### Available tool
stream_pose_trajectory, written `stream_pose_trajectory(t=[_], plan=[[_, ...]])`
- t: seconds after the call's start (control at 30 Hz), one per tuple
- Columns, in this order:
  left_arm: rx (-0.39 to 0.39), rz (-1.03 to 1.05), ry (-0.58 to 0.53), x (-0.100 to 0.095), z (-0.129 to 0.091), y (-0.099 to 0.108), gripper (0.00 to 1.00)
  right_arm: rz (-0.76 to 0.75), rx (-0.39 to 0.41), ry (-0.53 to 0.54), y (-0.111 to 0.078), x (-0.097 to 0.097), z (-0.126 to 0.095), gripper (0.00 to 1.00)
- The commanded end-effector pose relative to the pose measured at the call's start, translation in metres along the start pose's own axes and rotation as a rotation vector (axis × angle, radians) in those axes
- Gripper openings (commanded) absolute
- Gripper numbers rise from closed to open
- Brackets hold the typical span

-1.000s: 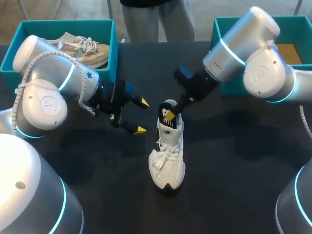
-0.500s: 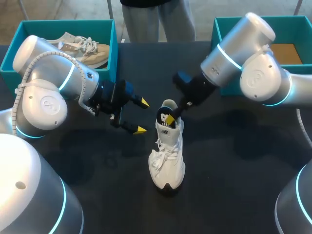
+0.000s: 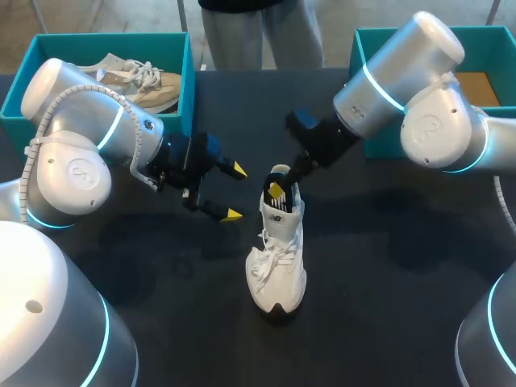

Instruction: Take the shoe out of the shoebox, open the shoe tongue, remove and reinsert the insole, then place the shoe into the shoebox

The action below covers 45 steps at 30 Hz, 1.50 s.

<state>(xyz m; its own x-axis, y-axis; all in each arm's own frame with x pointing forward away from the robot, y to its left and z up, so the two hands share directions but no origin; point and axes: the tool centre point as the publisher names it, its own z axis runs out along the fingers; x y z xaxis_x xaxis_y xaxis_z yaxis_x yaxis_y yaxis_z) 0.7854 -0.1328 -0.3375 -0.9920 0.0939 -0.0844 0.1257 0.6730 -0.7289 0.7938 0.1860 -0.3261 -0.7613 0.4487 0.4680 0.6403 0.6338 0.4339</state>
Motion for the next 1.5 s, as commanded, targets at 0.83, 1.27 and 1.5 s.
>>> stream_pose_trajectory(t=[0.83, 1.27, 1.5], plan=[[-0.004, 0.000, 0.000, 0.000, 0.000, -0.001, 1.00, 0.016, -0.231, -0.085, 0.015, 0.004, -0.045, 0.00], [-0.004, 0.000, 0.000, 0.000, 0.000, -0.001, 1.00, 0.122, -0.259, -0.183, 0.006, 0.004, -0.057, 0.00], [-0.004, 0.000, 0.000, 0.000, 0.000, -0.001, 1.00, 0.122, -0.259, -0.183, 0.006, 0.004, -0.057, 0.00]])
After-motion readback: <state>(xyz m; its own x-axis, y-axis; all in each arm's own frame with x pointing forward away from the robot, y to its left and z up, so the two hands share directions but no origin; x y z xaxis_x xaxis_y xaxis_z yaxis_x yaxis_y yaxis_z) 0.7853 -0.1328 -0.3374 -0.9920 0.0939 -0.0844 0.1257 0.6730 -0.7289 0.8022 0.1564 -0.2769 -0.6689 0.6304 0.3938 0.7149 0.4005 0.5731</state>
